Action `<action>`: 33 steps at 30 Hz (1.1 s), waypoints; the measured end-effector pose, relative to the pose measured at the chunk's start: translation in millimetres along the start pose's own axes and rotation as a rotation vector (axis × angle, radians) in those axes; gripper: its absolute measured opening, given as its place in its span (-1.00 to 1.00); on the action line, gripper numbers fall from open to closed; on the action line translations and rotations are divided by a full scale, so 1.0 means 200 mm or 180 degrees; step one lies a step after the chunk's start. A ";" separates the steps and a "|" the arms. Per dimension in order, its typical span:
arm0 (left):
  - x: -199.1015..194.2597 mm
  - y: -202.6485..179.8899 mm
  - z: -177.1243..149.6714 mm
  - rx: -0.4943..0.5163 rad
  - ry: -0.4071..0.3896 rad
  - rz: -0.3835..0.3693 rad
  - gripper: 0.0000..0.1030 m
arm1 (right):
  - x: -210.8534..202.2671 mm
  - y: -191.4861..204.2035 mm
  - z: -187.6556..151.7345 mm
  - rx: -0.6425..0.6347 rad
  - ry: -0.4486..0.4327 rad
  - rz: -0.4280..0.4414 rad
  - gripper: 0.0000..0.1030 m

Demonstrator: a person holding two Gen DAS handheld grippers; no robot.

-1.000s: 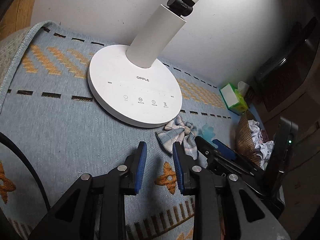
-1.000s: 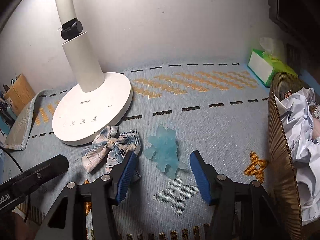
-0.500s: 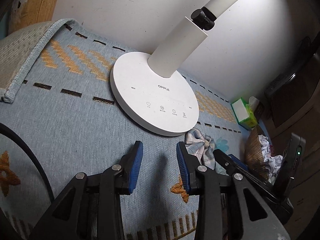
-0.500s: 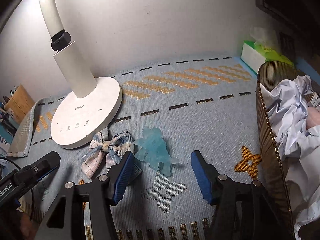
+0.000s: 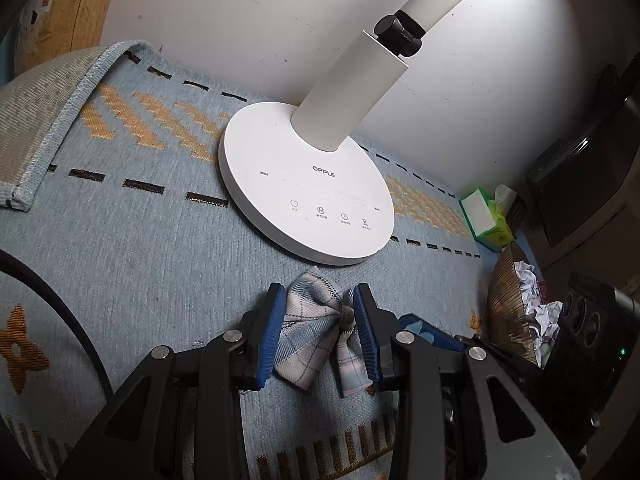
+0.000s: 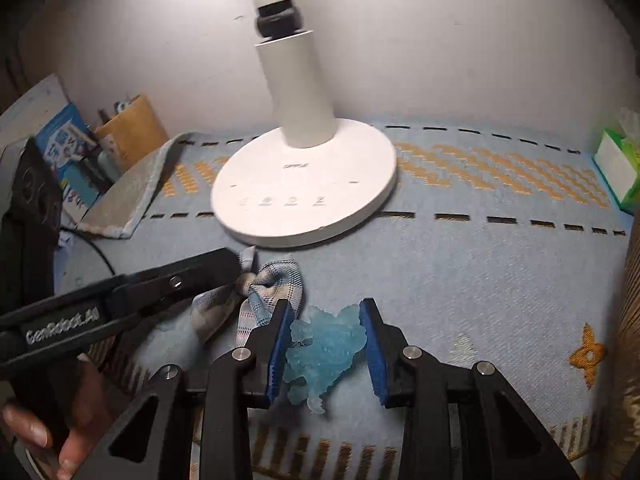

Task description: Organize objects

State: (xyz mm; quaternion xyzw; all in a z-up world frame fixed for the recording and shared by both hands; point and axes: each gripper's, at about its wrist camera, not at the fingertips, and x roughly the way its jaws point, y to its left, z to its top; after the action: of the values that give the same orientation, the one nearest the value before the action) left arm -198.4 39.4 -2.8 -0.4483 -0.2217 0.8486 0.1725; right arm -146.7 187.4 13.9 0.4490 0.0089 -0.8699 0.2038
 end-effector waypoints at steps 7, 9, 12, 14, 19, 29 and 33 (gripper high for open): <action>-0.20 0.01 -0.08 0.0451 -0.0023 0.0243 -0.36 | -0.14 0.00 -0.15 -0.0093 -0.0045 -0.0208 -0.34; -0.18 0.02 -0.13 0.0476 0.0059 0.0223 -0.34 | -0.16 -0.04 -0.19 -0.0118 -0.0017 -0.0349 -0.34; -0.15 0.01 -0.15 0.0512 -0.0027 0.0280 -0.06 | -0.16 -0.06 -0.23 -0.0209 0.0039 -0.0330 -0.28; -0.14 0.00 -0.15 0.0564 -0.0013 0.0078 0.37 | -0.16 -0.07 -0.25 -0.0223 0.0052 -0.0356 0.38; -0.13 -0.05 -0.16 0.0627 -0.0099 0.0392 0.52 | -0.16 -0.10 -0.25 -0.0119 0.0032 -0.0299 0.67; 0.04 -0.29 -0.21 0.1394 0.0128 0.0931 0.55 | -0.20 -0.11 -0.26 -0.0038 -0.0070 -0.0282 0.14; 0.05 -0.32 -0.24 0.1546 0.0053 0.1083 0.21 | -0.20 -0.10 -0.27 -0.0100 -0.0095 -0.0189 -0.31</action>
State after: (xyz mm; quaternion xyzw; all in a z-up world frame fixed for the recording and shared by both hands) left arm -158.4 108.1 0.0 -0.4316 0.0675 0.8898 0.1318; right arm -91.2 229.8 10.5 0.4322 0.0329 -0.8820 0.1850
